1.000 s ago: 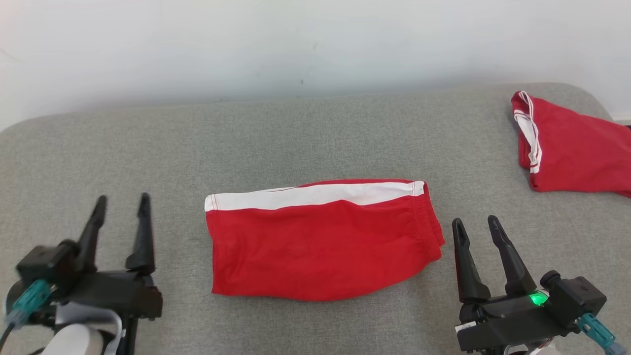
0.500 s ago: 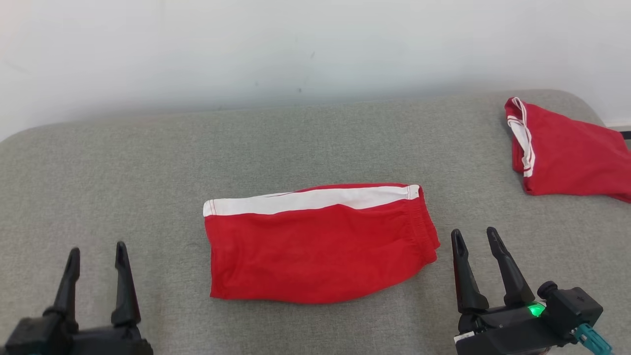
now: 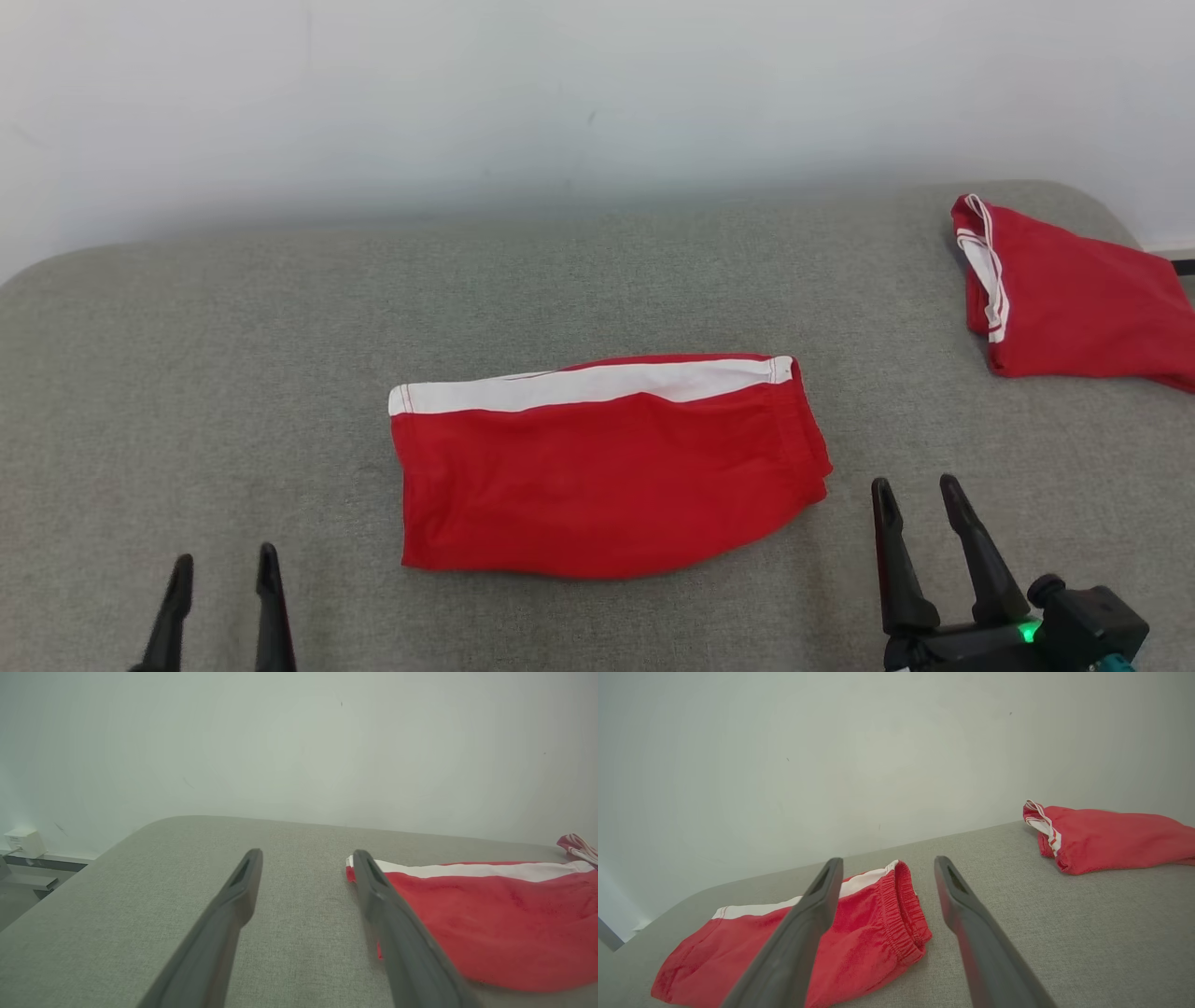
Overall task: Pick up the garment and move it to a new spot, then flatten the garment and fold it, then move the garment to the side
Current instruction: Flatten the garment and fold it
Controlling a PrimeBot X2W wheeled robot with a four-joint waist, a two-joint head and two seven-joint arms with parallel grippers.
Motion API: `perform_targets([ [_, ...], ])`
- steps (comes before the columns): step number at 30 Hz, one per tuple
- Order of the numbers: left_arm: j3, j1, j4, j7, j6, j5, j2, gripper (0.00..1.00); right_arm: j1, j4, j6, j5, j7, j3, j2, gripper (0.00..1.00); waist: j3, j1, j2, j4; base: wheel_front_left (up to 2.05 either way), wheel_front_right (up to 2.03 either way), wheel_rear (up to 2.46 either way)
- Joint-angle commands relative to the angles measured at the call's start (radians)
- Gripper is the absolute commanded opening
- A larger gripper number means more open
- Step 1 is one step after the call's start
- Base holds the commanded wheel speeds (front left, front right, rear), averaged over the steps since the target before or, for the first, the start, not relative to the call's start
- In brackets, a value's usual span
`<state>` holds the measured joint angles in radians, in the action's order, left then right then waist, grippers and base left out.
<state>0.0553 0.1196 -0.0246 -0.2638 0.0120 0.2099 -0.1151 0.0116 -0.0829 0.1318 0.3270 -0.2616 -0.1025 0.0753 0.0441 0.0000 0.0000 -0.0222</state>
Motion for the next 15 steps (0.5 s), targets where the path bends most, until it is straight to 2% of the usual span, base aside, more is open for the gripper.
perform_targets([
  [1, 0.002, 0.014, 0.008, 0.0, -0.012, -0.022, 0.006, 1.0, 0.016, -0.005, -0.003, -0.01, -0.004, 0.001, -0.003, 1.0, -0.006, 0.0, 0.0, 0.007, 0.0, 0.0, 0.0],
  [8, 0.009, 0.016, 0.038, 0.0, -0.046, -0.056, 0.032, 1.0, 0.043, -0.033, -0.003, -0.038, -0.004, 0.002, 0.0, 1.0, -0.021, 0.0, 0.0, 0.022, 0.0, 0.0, 0.0],
  [15, 0.013, 0.021, 0.056, 0.0, -0.055, -0.088, 0.046, 1.0, 0.046, -0.06, -0.003, -0.059, -0.004, -0.005, 0.004, 1.0, -0.028, 0.0, 0.0, 0.023, 0.0, 0.0, 0.0],
])
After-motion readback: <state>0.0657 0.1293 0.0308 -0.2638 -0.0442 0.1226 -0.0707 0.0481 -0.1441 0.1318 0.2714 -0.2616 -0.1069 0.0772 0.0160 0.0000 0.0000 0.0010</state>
